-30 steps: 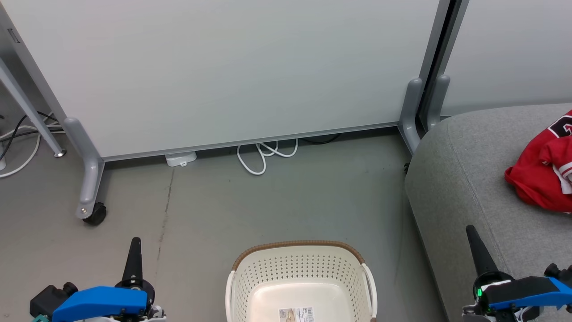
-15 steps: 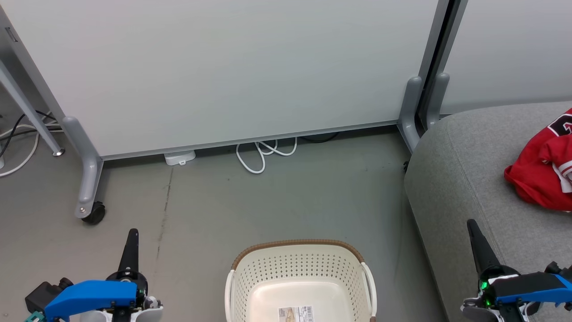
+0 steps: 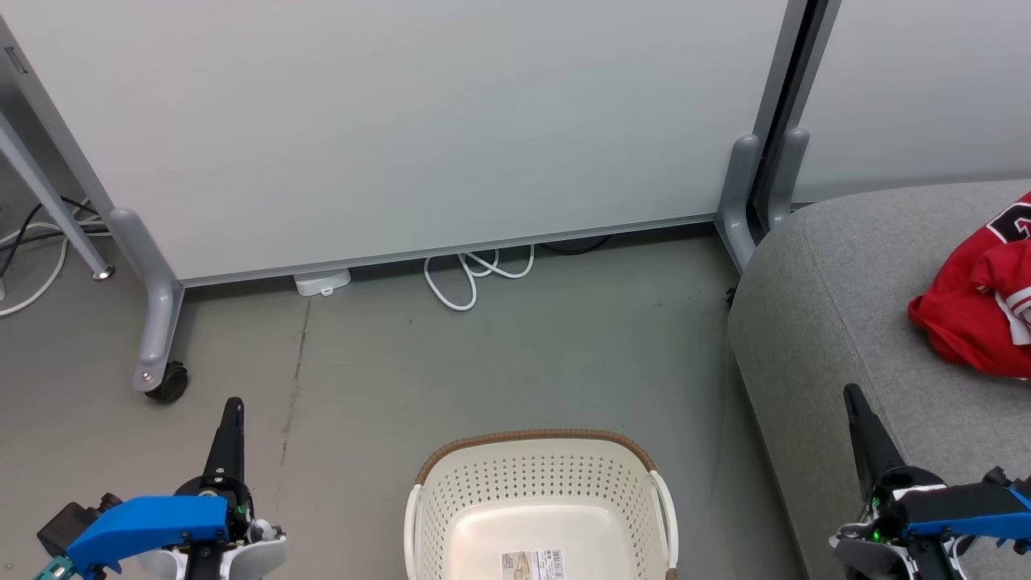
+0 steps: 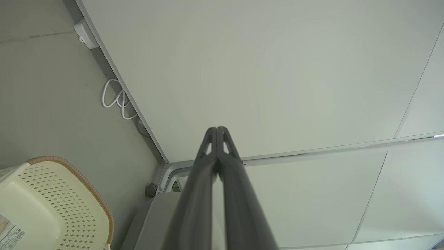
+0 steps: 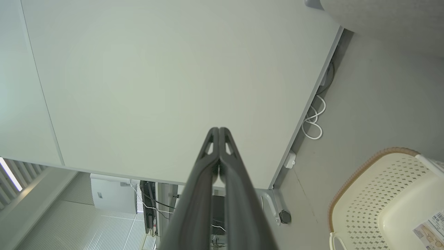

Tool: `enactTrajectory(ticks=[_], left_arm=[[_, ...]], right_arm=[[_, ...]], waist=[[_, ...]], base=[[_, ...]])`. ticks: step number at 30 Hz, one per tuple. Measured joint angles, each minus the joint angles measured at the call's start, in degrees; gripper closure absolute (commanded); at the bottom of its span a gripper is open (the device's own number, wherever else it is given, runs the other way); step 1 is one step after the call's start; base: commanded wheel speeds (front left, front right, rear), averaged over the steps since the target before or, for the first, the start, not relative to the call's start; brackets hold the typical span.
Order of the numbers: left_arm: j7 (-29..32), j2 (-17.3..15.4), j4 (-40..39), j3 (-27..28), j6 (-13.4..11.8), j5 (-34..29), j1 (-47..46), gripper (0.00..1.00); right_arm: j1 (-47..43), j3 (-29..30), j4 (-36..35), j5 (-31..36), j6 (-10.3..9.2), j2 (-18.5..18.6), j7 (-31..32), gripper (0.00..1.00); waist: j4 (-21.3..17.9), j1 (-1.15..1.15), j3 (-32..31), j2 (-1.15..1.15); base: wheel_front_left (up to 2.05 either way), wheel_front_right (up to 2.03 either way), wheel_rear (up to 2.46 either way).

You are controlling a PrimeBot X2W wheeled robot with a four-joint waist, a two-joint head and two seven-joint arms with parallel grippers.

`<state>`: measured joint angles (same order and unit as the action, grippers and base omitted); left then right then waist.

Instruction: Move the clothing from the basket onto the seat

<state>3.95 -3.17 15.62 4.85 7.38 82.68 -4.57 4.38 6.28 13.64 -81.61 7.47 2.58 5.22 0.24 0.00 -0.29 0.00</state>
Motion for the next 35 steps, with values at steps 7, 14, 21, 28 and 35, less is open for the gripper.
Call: enactTrajectory(ticks=[7, 14, 21, 28, 35], left_arm=[[0.65, 0.09, -0.49, 0.38, 0.0, 2.71, -0.32, 1.0], [1.47, 0.15, -0.87, 0.89, 0.0, 5.24, -0.59, 1.0], [2.08, 0.21, -1.23, 1.44, 0.0, 7.79, -1.15, 1.0], [2.58, 0.24, -1.51, 1.71, 0.0, 9.66, -1.38, 1.0], [2.58, 0.25, -1.51, 1.71, 0.0, 9.66, -1.38, 1.0]], right_arm=[[0.22, 0.05, 0.1, -3.07, 0.0, 0.03, 0.31, 1.0], [0.91, 0.11, 0.19, -5.94, 0.0, 0.05, 0.76, 1.0], [1.31, 0.18, 0.25, -8.61, 0.0, 0.09, 1.03, 1.0], [1.41, 0.21, 0.35, -10.72, 0.0, 0.1, 1.26, 1.0], [1.42, 0.21, 0.36, -10.72, 0.0, 0.11, 1.26, 1.0]], waist=[[-0.06, 0.0, 0.12, 0.0], [-0.13, 0.0, 0.25, 0.0], [-0.19, 0.0, 0.38, 0.0], [-0.24, 0.0, 0.47, 0.0], [-0.24, 0.0, 0.47, 0.0]], base=[[0.0, 0.0, 0.0], [0.0, 0.0, 0.0], [0.0, 0.0, 0.0], [0.0, 0.0, 0.0], [0.0, 0.0, 0.0]])
